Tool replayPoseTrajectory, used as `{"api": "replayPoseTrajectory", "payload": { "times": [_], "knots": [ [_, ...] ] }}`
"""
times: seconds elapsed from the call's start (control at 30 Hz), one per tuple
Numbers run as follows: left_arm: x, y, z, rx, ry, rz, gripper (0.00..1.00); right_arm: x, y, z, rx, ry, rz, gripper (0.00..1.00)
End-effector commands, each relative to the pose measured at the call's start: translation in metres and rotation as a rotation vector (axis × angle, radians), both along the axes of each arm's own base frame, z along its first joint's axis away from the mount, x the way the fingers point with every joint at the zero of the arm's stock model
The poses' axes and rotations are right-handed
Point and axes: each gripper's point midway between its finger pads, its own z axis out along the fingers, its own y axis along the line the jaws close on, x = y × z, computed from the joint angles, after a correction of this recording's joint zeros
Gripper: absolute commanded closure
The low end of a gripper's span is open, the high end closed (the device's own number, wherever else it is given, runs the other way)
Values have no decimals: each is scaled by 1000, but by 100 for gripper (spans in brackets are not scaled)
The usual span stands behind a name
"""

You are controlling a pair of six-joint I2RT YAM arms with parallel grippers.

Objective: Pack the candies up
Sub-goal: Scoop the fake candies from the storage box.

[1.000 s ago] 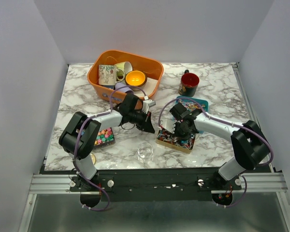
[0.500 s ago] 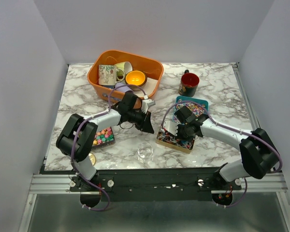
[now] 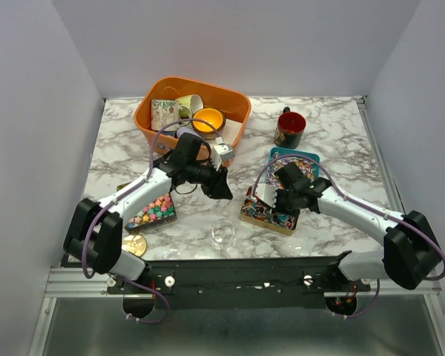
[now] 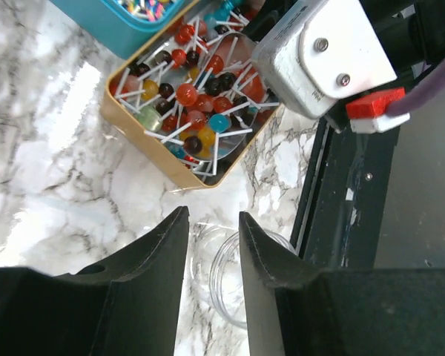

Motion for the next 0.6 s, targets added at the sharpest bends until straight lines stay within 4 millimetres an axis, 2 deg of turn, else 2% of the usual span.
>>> {"api": "replayPoseTrajectory", "payload": {
  "times": [0.0,0.1,0.13,0.27,0.33,0.43,0.47,0.57],
  "knots": [
    [8,20,27,9,-118,61,56,2,9,21,84,-48,21,99],
    [7,30,21,16,-105,95,56,0,4,18,75,-57,15,99],
    [7,32,21,13,-103,102,56,-5,0,11,63,-49,18,99],
    [18,35,27,10,-127,124,55,-7,-17,4,57,-66,-2,99],
    [27,37,33,9,-139,145,55,-7,-18,11,85,-79,-9,99],
    [40,44,37,1,-135,201,52,-9,-4,37,214,-112,14,99],
    [43,46,36,2,-119,227,52,-11,2,45,254,-109,35,99],
    [54,56,31,21,-97,307,51,-15,6,56,271,-107,69,99]
  ]
}}
